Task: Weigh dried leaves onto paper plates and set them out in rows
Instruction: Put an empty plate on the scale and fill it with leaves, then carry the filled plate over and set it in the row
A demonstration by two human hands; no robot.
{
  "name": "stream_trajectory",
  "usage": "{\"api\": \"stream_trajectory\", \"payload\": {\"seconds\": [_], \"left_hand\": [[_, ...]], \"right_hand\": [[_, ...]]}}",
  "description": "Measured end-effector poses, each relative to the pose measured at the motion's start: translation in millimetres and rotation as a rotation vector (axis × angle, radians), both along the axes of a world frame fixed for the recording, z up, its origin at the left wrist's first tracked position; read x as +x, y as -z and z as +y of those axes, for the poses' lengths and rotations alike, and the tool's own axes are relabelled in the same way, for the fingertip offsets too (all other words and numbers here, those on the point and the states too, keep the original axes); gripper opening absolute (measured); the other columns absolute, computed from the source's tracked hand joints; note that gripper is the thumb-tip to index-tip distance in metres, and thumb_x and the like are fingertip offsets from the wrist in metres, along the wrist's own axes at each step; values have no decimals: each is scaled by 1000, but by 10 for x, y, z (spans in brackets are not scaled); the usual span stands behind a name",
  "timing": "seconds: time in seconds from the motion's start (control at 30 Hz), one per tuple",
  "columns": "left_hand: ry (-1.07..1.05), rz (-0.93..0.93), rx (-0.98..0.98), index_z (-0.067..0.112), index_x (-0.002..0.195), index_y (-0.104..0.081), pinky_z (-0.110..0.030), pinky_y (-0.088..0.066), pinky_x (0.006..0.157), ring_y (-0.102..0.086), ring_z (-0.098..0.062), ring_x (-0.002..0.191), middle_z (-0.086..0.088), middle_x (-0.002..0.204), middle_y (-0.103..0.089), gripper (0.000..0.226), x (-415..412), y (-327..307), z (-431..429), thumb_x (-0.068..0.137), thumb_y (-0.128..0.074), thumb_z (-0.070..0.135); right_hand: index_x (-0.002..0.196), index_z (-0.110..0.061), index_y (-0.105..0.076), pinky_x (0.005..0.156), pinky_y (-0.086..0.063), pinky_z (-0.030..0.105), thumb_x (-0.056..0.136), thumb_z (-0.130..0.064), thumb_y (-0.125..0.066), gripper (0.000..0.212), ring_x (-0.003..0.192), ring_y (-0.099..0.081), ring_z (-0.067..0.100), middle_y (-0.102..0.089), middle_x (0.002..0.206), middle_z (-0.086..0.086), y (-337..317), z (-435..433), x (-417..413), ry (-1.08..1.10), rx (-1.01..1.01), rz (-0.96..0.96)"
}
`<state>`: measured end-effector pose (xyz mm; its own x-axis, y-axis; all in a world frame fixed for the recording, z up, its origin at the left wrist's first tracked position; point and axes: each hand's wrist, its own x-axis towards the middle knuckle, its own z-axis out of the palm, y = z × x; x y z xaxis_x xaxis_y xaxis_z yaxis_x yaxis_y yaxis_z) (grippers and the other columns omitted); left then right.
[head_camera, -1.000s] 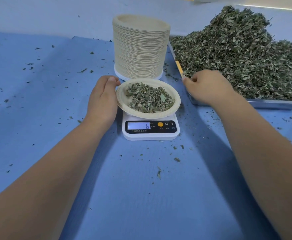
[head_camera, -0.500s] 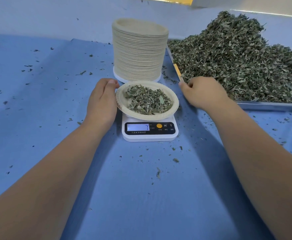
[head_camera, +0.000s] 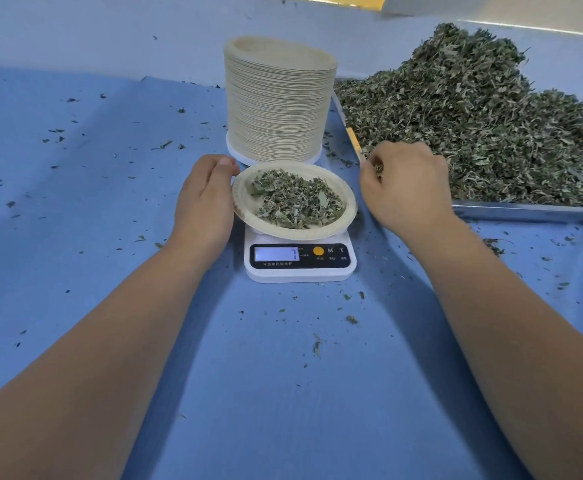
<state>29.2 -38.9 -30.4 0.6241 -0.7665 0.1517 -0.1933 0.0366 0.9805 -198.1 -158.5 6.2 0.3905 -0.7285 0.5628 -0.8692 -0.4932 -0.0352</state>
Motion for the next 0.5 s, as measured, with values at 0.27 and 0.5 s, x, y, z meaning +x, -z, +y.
{"api": "stream_trajectory", "payload": {"seconds": [0.27, 0.5], "left_hand": [[65, 119, 38, 31, 118, -66, -32, -48, 92, -65, -7, 108, 10, 116, -70, 33, -124, -25, -57, 102, -42, 46], [-102, 490, -23, 28, 94, -73, -44, -59, 90, -73, -23, 87, 5, 94, -77, 21, -53, -175, 16, 88, -53, 31]], "right_hand": [[91, -33, -60, 63, -37, 17, 101, -50, -47, 24, 72, -56, -6, -62, 79, -19, 108, 428, 14, -241, 424, -383], [91, -38, -60, 74, -49, 16, 85, -65, -56, 28, 83, -61, -6, -68, 93, -21, 84, 574, 90, -446, 633, -446]]}}
